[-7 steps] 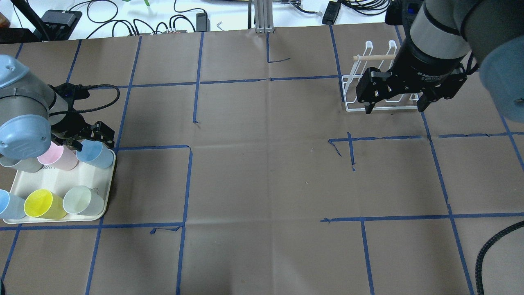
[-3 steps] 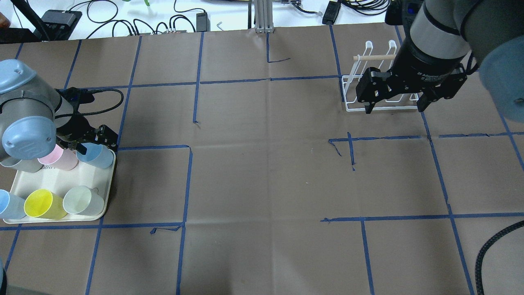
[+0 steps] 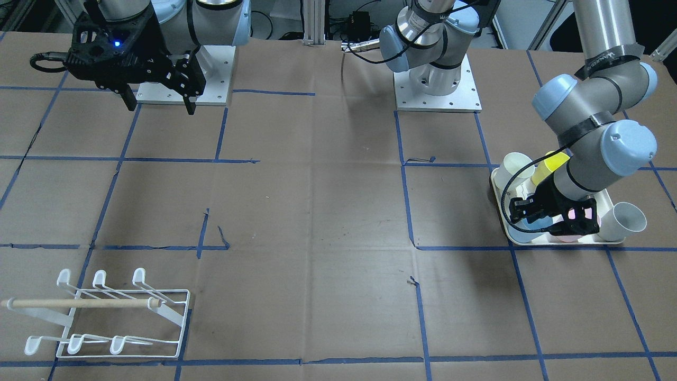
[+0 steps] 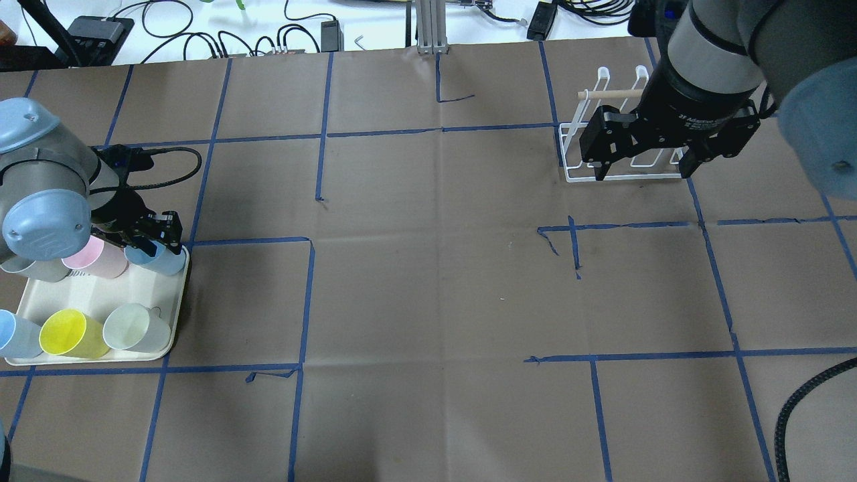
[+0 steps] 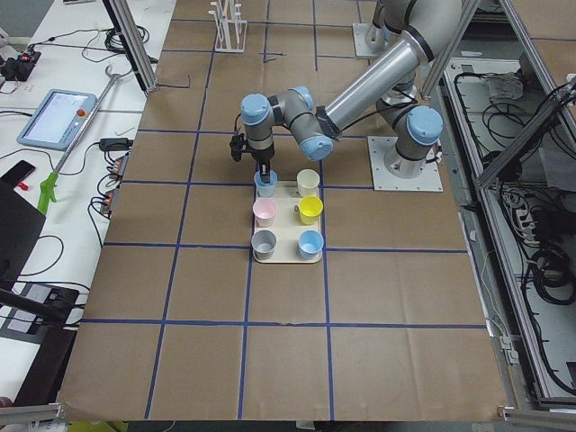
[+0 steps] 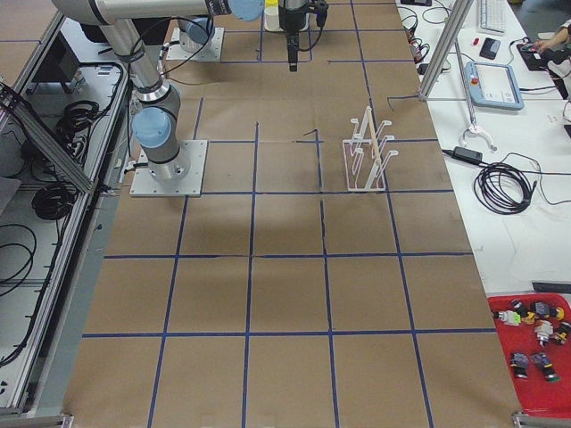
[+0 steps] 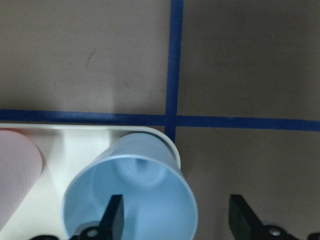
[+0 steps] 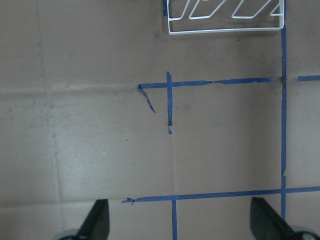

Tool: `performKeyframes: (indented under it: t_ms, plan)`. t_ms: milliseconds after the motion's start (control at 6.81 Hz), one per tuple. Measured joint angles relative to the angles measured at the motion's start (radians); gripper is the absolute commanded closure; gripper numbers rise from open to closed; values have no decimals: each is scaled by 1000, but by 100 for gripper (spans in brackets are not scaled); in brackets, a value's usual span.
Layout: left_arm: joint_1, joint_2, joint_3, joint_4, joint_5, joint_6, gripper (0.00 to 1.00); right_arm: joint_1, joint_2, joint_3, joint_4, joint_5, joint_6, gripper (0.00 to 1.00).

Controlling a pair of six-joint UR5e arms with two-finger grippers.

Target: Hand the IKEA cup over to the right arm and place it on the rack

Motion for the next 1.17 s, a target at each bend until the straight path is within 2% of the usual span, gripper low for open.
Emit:
performKeyframes:
  t_ms: [294, 587, 734, 881, 1175]
  plan:
    - [4, 18, 7, -4, 0, 0, 100, 2, 2, 40, -151, 72, 170, 0]
    - [-1, 85, 27, -38, -3, -8, 100, 4, -3, 118, -376, 151, 368, 0]
    - [-6, 141, 57, -115, -6, -14, 100, 5, -3, 167, -520, 190, 474, 0]
    - [-14, 183, 115, -222, -8, -19, 100, 3, -2, 234, -663, 267, 554, 0]
    - [-48, 205, 299, -459, -5, -31, 100, 1, -3, 379, -934, 418, 712, 1]
